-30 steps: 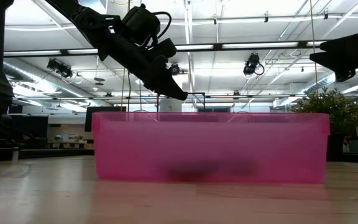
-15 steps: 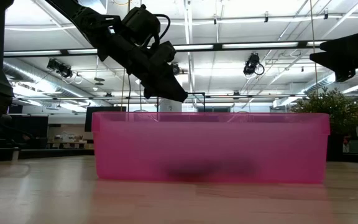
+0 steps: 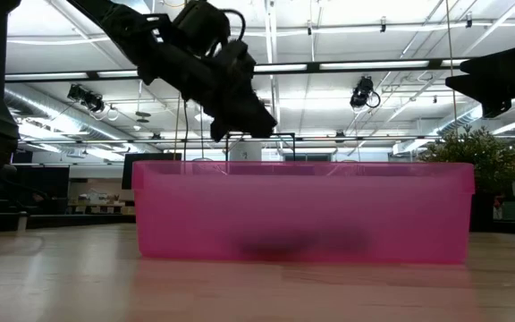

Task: Sort spring keychains
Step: Return to Home Position

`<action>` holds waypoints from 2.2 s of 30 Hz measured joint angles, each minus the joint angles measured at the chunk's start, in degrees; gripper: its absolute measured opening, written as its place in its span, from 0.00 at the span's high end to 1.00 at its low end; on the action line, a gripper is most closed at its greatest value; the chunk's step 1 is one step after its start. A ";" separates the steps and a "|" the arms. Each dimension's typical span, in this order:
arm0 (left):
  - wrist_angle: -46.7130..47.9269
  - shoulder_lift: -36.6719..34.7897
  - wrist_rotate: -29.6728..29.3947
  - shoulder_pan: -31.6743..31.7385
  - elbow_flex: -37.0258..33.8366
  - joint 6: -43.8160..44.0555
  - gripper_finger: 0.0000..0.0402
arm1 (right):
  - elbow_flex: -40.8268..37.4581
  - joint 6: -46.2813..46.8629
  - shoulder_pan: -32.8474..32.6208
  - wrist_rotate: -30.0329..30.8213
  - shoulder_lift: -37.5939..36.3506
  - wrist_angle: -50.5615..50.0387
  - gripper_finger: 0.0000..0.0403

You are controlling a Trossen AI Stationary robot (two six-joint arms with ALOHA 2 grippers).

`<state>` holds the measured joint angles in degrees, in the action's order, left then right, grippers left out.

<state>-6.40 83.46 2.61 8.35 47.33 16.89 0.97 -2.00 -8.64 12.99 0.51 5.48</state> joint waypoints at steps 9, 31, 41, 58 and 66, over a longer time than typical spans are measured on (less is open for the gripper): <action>-2.88 0.00 -1.05 -7.38 0.00 -4.66 0.72 | 0.00 0.00 -0.02 0.00 0.00 0.00 0.51; 6.57 -21.08 -2.21 -17.45 0.00 -12.62 0.72 | 0.00 -0.02 -0.02 0.00 -0.02 0.04 0.51; 15.91 -33.07 -3.23 -21.58 -0.32 -15.02 0.72 | 0.00 0.00 -0.01 0.00 -0.01 0.02 0.51; -3.50 -44.87 0.75 -13.52 -21.50 -17.56 0.72 | 0.00 -0.02 -0.02 0.00 -0.02 0.02 0.51; -0.49 -51.07 3.21 -10.81 -21.64 -16.50 0.72 | 0.00 -0.01 -0.01 0.00 -0.02 0.02 0.51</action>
<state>-6.89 32.39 5.82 -2.46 25.69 0.39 0.97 -2.01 -8.65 12.99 0.49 5.50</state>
